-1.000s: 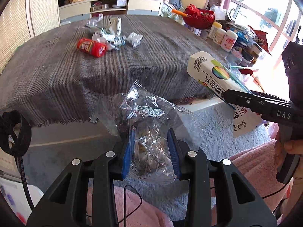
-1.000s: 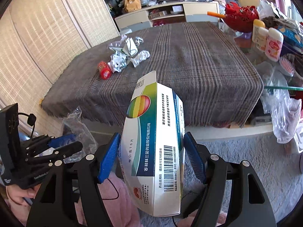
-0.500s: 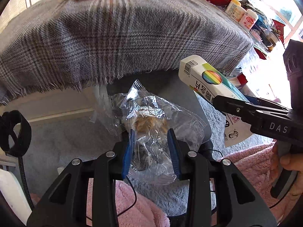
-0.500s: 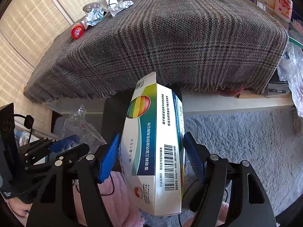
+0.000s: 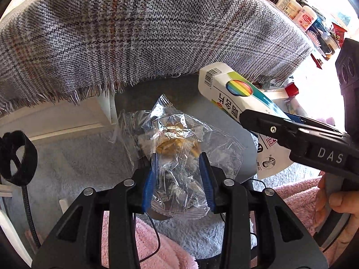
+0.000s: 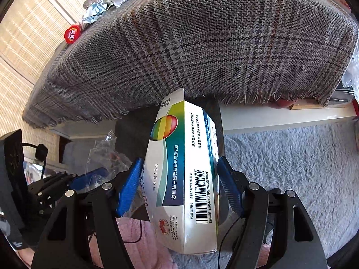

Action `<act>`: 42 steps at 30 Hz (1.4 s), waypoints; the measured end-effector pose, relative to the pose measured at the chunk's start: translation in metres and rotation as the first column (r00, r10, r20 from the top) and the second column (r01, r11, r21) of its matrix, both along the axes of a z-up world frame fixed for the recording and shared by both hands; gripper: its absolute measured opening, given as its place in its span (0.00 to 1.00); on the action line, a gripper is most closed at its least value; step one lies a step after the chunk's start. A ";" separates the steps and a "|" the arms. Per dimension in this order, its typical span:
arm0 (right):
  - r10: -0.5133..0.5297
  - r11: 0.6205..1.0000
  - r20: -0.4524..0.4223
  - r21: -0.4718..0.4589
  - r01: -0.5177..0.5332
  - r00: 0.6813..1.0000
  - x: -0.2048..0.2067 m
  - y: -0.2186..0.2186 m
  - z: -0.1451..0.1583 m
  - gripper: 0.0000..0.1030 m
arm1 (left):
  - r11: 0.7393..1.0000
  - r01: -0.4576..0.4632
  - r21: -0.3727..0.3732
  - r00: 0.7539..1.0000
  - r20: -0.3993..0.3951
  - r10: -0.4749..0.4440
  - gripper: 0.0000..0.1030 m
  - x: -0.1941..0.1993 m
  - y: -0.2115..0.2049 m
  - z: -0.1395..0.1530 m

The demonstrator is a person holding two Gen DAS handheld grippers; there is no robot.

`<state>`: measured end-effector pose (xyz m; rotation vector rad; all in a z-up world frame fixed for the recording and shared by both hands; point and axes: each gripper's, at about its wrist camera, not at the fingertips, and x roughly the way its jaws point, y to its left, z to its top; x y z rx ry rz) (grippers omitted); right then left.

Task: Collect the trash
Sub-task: 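Carry the box and plastic bag to the trash bin and release both, then reach the right gripper to the crumpled white tissue and grasp it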

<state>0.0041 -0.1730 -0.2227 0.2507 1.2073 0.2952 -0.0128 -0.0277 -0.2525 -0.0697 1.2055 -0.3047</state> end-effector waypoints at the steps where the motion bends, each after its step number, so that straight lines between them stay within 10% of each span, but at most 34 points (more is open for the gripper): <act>1: -0.003 1.000 0.000 0.004 0.003 1.000 0.001 0.000 0.000 0.67 | 1.000 0.000 -0.001 1.000 -0.001 0.000 0.39 0.001 0.000 -0.001; 16: -0.085 0.995 0.068 -0.040 0.088 0.994 -0.001 -0.017 0.016 0.97 | 0.999 -0.043 0.020 0.998 0.053 0.041 0.92 0.000 0.018 0.020; 42: 0.010 0.995 0.319 -0.094 0.021 0.948 0.103 0.020 0.161 0.97 | 0.961 -0.253 0.113 0.924 0.324 0.205 0.92 0.083 0.104 0.158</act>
